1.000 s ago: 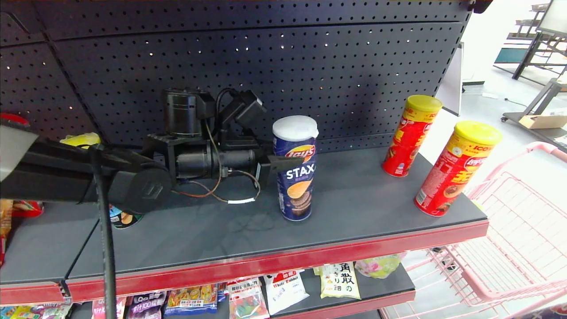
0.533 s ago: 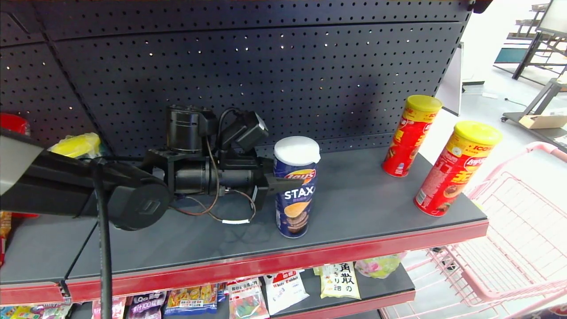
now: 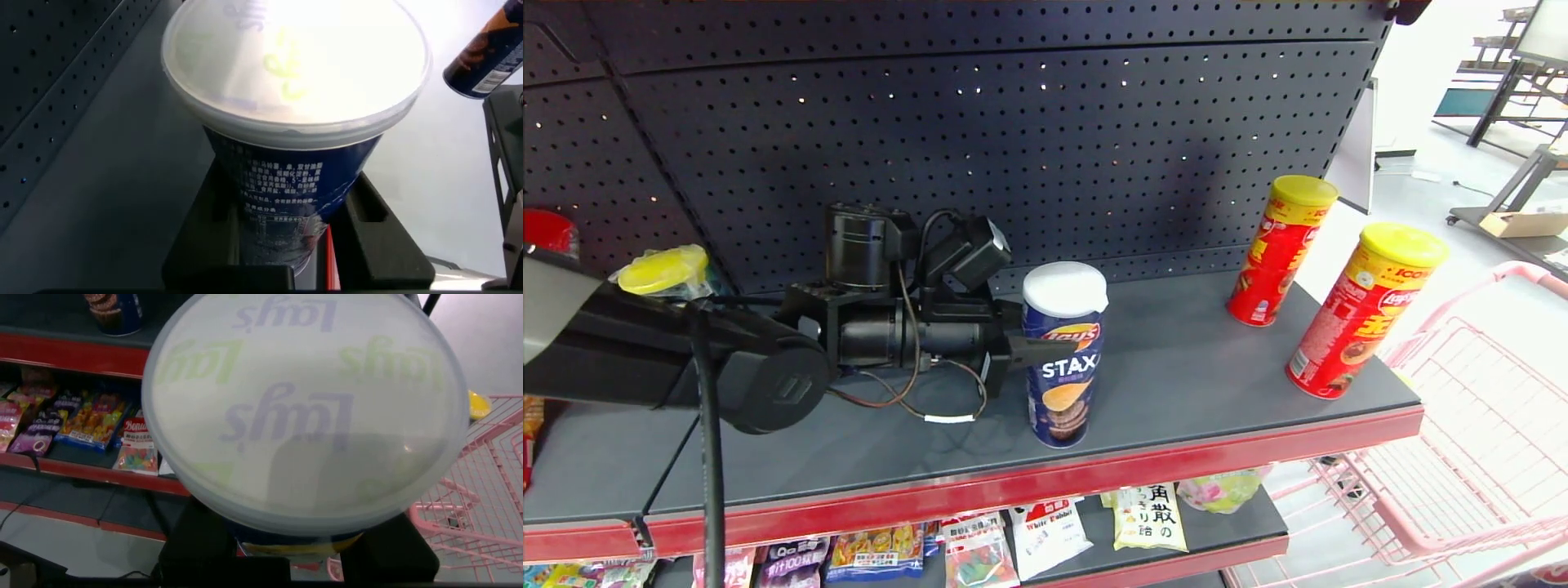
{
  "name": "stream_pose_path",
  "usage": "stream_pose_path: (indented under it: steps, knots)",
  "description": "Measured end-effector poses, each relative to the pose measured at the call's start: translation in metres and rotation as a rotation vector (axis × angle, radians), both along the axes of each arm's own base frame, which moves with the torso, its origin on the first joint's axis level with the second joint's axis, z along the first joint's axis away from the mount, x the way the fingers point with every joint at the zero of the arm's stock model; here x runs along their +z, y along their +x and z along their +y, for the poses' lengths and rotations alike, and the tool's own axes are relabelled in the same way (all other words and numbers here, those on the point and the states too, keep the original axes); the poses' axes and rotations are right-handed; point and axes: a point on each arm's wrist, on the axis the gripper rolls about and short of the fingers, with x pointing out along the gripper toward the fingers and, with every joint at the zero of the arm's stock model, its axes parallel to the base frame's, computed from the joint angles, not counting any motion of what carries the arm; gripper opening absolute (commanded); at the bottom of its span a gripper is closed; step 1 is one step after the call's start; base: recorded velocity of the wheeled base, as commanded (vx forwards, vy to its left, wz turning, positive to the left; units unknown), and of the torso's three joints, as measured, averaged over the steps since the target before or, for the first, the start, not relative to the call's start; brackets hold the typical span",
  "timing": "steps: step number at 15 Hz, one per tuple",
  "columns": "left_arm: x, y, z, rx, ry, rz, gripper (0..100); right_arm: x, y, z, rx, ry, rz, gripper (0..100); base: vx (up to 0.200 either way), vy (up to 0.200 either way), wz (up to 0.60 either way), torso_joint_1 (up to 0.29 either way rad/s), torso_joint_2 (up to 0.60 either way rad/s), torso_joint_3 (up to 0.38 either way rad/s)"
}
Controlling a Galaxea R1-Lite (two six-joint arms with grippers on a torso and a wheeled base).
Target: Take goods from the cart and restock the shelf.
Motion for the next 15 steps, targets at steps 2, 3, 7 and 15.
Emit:
stream_pose_path:
  steps: [2,3,7,15]
  knots:
    - [-0.0006,-0.0004,0.0004,0.0,0.001,0.003,0,0.0002,0.0,0.0,0.0,0.0,-0.001,0,0.0,0.0,0.0,0.0,0.0,0.0]
    - [-0.0006,-0.0006,0.0005,-0.001,0.0,0.006,0,0.0002,0.0,0.0,0.0,0.0,0.0,0,0.0,0.0,0.0,0.0,0.0,0.0]
    - [0.0014,-0.002,0.0014,-0.006,-0.004,0.011,0,-0.0007,0.0001,0.0,0.0,-0.001,0.003,0,0.0,0.0,0.0,0.0,0.0,0.0]
    - [-0.0031,-0.0086,0.0033,-0.021,0.002,0.027,0,-0.0018,0.0002,0.0,0.0,-0.001,0.007,0,0.0,0.0,0.0,0.0,0.0,0.0]
